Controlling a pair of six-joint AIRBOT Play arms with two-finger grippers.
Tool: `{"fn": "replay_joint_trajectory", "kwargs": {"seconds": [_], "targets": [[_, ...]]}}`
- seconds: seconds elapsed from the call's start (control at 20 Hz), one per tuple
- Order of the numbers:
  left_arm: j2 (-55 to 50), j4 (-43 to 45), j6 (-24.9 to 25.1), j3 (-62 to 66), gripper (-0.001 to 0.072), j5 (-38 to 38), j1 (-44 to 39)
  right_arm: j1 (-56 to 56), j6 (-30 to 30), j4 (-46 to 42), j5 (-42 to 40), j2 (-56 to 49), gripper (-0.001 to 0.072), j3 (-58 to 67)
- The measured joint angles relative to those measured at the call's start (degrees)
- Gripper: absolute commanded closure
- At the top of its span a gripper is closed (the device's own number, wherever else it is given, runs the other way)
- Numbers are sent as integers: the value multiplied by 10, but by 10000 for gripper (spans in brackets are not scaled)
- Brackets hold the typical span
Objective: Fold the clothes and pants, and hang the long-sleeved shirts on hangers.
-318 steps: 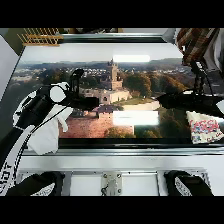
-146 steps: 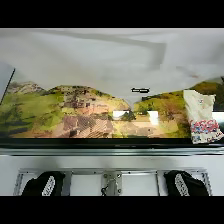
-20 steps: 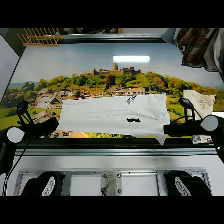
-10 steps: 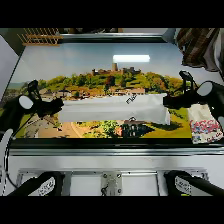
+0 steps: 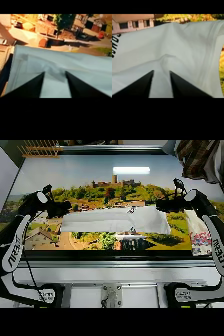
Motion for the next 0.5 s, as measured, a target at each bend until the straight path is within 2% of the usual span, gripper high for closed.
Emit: {"fn": "replay_joint_trajectory", "kwargs": {"seconds": [0.2, 0.25, 0.3, 0.35, 0.4, 0.5], "targets": [[-7, -1, 0, 54, 145, -23, -1, -16, -25, 30, 4, -4, 51, 25], [1, -1, 0, 64, 174, -30, -2, -28, -32, 34, 15, -3, 44, 33], [12, -1, 0, 70, 366, -39, -5, -45, -41, 37, 34, -3, 0, 40], [22, -1, 5, 75, 593, -49, -9, -64, -51, 41, 55, -5, 0, 45], [34, -1, 11, 78, 702, -60, -14, -85, -63, 45, 75, -9, 0, 48], [55, -1, 21, 82, 702, -73, -28, -130, -87, 56, 118, -25, 0, 52]]}}
